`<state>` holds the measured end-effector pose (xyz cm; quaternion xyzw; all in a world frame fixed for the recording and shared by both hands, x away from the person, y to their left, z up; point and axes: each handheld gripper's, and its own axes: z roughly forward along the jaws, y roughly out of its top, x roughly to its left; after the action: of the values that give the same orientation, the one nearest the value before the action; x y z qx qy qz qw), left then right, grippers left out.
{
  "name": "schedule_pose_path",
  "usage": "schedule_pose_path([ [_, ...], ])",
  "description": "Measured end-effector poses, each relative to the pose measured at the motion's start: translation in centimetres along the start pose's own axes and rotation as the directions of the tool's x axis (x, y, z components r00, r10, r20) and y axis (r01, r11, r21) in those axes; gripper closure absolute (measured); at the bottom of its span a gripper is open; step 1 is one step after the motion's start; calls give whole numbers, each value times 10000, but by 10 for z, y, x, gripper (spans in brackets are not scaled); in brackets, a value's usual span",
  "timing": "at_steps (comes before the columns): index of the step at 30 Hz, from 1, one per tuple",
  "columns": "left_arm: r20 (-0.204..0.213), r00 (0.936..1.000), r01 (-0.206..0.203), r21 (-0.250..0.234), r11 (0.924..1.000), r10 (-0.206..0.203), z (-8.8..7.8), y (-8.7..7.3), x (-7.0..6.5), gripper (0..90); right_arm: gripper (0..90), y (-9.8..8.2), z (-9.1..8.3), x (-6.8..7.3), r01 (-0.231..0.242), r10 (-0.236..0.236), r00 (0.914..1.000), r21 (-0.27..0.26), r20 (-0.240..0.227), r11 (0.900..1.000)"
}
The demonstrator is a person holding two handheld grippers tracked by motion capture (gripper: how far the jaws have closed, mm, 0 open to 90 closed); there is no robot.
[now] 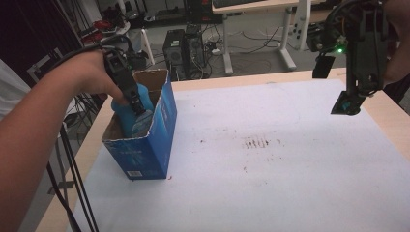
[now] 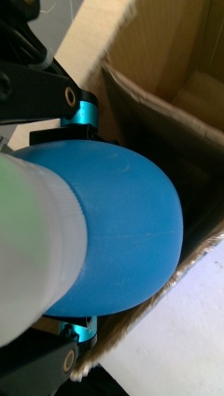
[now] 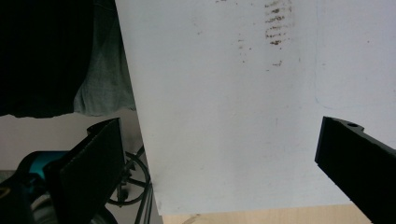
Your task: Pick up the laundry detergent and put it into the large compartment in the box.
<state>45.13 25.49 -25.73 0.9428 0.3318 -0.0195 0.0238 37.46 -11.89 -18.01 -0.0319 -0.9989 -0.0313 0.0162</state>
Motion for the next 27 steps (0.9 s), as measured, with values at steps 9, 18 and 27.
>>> schedule_pose_path([
  [9,62,9967,-808,200,9965,807,23,-1,2,390,9,-1,1,-2,-33,34,10000,70,-51,10000],
  [18,153,9917,-1280,271,9914,1276,35,-2,2,390,9,3,3,-2,-50,51,10000,103,-74,9999],
  [27,210,9916,-1285,276,9913,1280,36,-3,3,389,9,5,4,-2,7,-6,10000,62,-73,10000],
])
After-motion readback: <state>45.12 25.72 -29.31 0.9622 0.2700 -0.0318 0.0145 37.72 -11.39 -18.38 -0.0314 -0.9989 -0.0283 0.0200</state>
